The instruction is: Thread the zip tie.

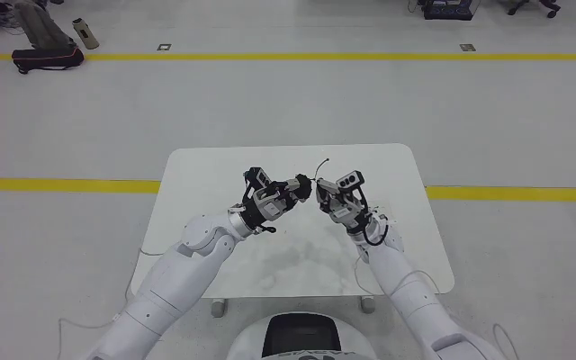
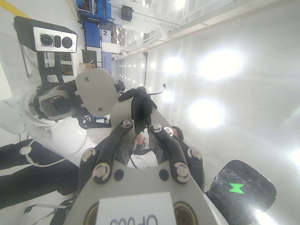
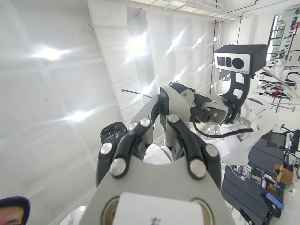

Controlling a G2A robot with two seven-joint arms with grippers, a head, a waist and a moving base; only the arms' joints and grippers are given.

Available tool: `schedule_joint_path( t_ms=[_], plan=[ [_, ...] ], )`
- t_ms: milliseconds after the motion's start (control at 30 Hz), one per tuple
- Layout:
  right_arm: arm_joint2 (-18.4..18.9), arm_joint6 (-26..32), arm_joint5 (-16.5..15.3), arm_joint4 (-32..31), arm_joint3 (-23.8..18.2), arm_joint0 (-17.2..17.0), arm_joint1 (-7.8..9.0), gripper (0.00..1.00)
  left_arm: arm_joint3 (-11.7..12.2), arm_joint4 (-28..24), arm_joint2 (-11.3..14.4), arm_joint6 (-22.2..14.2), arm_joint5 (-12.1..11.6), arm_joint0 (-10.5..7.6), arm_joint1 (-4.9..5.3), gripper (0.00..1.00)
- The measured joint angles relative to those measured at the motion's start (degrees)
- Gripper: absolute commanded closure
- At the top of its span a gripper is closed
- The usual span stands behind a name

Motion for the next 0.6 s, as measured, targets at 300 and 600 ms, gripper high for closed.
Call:
schedule_joint_path(
  t_ms=[300,600],
  plan=[
    [0.7,-0.6,0.2,-0.6,-1.2,-1.1,0.31,1.00,0.0,0.0,0.0,0.0,0.0,0.00,0.00,1.00],
    [1.3,-1.2,0.1,-1.6,-1.6,-1.8,0.60,1.00,0.0,0.0,0.0,0.0,0.0,0.00,0.00,1.00]
  ],
)
